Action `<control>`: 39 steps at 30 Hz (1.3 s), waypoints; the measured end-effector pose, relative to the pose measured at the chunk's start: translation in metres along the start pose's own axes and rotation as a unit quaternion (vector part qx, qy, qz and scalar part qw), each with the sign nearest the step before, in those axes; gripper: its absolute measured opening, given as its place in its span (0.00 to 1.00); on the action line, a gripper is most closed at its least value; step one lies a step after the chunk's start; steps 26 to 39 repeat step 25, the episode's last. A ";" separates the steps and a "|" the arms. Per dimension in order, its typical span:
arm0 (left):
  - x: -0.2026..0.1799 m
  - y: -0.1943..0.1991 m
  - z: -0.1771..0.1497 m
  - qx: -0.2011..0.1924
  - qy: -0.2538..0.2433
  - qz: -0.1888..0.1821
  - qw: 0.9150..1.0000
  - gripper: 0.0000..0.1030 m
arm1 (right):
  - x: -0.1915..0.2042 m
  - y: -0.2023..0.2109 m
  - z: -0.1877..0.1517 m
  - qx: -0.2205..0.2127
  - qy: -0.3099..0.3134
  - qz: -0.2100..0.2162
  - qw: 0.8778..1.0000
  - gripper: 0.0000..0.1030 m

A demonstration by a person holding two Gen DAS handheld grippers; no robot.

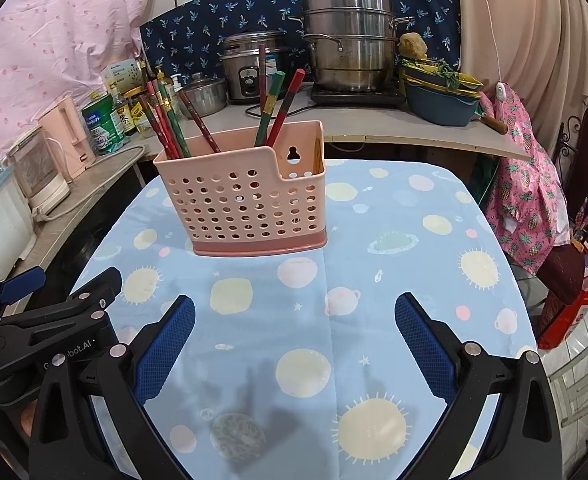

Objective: Organize utensils

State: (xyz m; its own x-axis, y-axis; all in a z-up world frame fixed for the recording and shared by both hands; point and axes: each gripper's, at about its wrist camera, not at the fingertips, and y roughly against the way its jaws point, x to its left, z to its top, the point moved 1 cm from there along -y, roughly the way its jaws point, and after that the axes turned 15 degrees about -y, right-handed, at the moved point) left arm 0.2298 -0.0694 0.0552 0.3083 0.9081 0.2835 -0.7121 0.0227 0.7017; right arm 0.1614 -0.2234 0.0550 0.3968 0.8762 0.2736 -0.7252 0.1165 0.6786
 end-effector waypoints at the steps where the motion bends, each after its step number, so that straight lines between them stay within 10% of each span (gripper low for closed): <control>1: 0.000 -0.002 0.001 0.001 0.000 0.001 1.000 0.93 | 0.000 -0.001 0.000 0.000 0.000 0.000 1.000 0.94; 39: 0.009 -0.019 0.007 0.015 0.020 -0.001 1.000 0.93 | 0.000 -0.024 0.019 0.001 -0.003 -0.003 1.000 0.94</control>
